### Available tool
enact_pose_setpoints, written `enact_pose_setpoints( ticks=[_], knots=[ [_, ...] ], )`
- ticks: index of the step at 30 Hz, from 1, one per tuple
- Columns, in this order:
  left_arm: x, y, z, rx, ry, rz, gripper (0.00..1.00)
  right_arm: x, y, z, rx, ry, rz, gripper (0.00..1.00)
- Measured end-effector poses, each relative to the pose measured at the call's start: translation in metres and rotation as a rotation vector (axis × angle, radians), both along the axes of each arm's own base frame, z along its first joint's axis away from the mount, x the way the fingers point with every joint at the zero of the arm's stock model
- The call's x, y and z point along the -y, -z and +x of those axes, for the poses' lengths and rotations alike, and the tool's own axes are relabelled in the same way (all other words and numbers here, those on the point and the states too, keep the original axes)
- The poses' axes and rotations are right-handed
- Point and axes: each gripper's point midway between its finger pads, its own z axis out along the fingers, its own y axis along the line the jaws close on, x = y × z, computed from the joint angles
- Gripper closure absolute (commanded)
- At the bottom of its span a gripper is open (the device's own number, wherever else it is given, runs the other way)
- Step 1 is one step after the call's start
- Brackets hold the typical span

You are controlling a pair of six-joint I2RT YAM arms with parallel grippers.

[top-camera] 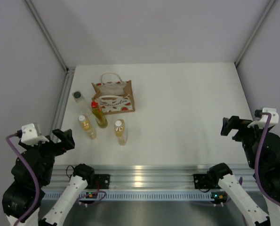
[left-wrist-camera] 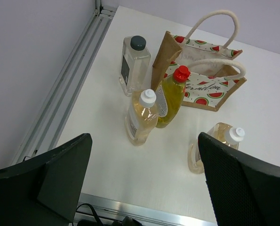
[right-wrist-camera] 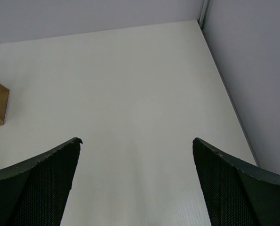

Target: Take the personal care products out of the canvas bag

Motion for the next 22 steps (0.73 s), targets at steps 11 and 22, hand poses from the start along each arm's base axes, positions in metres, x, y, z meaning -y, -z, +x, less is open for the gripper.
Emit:
enact_pose_setpoints(
  ticks=[11, 22],
  knots=[
    [0.0035, 0.0001, -0.0003, -0.004, 0.024, 0.005, 0.02, 0.0007, -0.0001, -0.0017, 0.003, -0.001, -0.003, 0.0],
    [0.0074, 0.0015, 0.0024, -0.019, 0.042, 0.008, 0.02, -0.0001, 0.0017, 0.0011, -0.009, 0.005, 0.004, 0.01]
  ],
)
